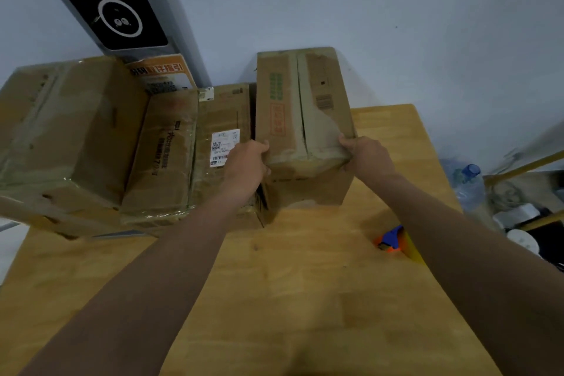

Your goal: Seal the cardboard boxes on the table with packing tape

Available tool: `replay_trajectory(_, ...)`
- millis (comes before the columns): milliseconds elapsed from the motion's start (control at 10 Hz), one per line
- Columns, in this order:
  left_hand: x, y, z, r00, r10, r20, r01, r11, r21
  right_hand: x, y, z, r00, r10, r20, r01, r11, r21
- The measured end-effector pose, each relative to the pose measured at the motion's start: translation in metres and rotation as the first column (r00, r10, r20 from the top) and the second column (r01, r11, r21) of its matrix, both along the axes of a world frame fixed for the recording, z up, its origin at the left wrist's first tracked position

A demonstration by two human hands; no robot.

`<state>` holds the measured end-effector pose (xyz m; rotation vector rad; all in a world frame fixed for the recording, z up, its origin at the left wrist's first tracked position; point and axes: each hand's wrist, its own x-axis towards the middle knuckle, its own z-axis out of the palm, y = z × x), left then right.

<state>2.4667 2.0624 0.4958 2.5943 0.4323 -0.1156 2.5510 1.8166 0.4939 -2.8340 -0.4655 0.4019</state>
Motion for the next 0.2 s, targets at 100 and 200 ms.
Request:
replay_trajectory(100, -0.018, -0.014, 0.010, 0.998, -0.017, -0.059, 0.018, 1.000, 0.022, -0.018, 0.000, 0.014, 1.000, 0.010, -0.017, -0.010, 1.000, -0.026)
replay_trajectory(200, -0.037, -0.032, 0.034, 0.997, -0.036, -0.065, 0.038, 0.999, 0.038, -0.036, 0.000, 0.044, 0.999, 0.046, 0.004, -0.046, 0.999, 0.025)
